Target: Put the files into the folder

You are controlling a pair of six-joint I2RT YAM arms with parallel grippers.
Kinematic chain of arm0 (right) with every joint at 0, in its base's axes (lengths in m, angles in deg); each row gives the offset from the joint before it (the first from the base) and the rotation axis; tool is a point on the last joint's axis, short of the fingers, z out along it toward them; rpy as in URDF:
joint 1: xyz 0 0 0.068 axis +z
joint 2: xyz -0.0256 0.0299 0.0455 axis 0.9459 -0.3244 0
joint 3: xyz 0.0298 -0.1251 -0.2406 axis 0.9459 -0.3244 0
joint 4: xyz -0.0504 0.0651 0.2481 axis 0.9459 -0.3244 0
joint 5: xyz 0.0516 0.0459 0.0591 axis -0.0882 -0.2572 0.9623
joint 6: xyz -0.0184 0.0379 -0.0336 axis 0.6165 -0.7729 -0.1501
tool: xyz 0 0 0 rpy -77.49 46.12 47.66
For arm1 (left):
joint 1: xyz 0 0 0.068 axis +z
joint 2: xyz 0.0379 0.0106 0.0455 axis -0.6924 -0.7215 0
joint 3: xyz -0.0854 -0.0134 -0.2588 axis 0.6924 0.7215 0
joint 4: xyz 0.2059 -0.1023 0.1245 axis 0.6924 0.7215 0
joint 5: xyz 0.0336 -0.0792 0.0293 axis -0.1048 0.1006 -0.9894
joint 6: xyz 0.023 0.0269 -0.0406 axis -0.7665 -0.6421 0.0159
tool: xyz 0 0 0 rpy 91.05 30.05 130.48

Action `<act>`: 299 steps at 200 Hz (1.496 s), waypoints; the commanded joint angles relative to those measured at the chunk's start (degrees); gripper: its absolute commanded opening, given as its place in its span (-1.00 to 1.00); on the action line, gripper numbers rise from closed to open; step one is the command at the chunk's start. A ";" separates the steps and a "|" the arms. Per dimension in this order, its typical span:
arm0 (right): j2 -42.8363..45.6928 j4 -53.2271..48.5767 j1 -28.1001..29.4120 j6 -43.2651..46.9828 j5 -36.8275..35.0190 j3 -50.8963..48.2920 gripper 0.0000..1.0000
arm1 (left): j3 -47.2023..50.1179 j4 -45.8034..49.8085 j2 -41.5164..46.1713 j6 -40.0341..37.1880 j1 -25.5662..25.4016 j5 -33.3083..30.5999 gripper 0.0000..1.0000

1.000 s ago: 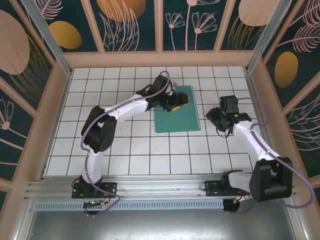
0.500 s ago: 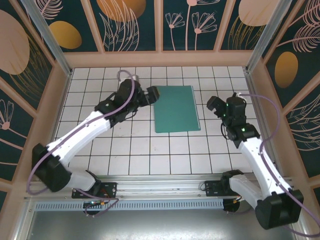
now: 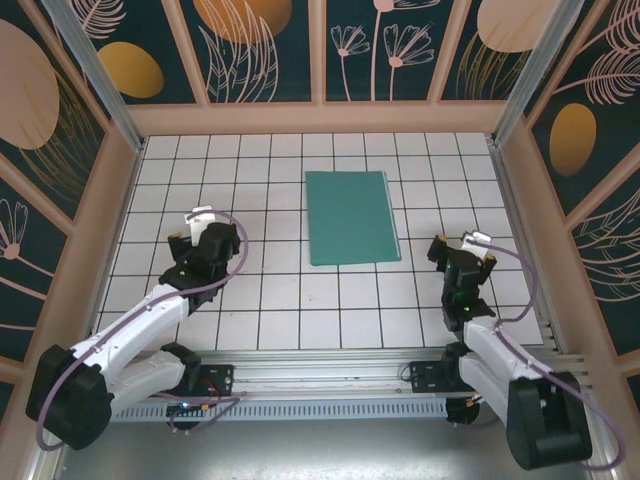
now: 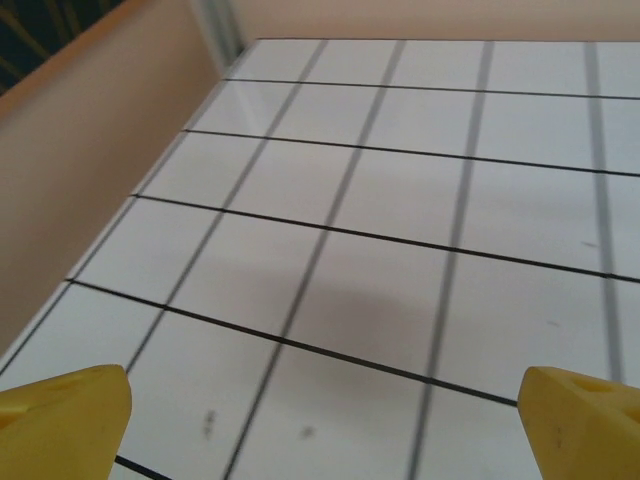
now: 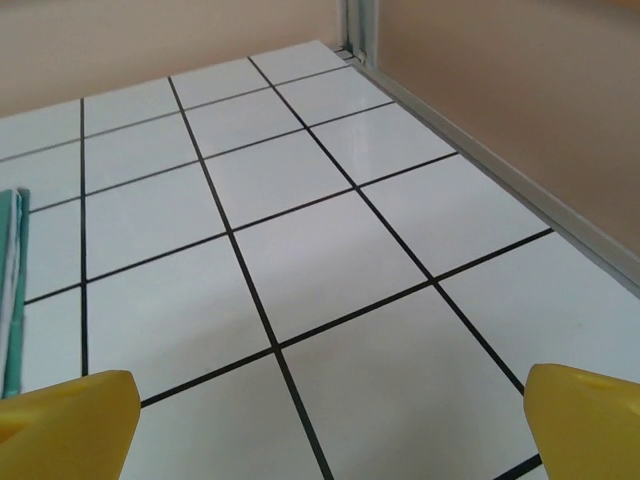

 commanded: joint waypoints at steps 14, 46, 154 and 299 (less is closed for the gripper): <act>-11.88 21.78 -1.82 7.27 6.61 0.07 0.98 | 5.73 -16.05 -0.23 -6.54 4.54 1.79 0.98; -22.32 38.89 -4.37 8.32 13.35 0.43 0.98 | 6.18 -20.07 -3.75 -8.09 7.76 4.67 0.98; -37.53 53.13 -11.25 4.87 21.52 2.01 0.98 | 15.53 -45.33 -5.36 -7.42 20.18 13.04 0.98; -37.48 51.03 -10.03 5.50 18.97 3.09 0.98 | 23.71 -89.57 -28.71 -14.46 25.16 26.06 0.98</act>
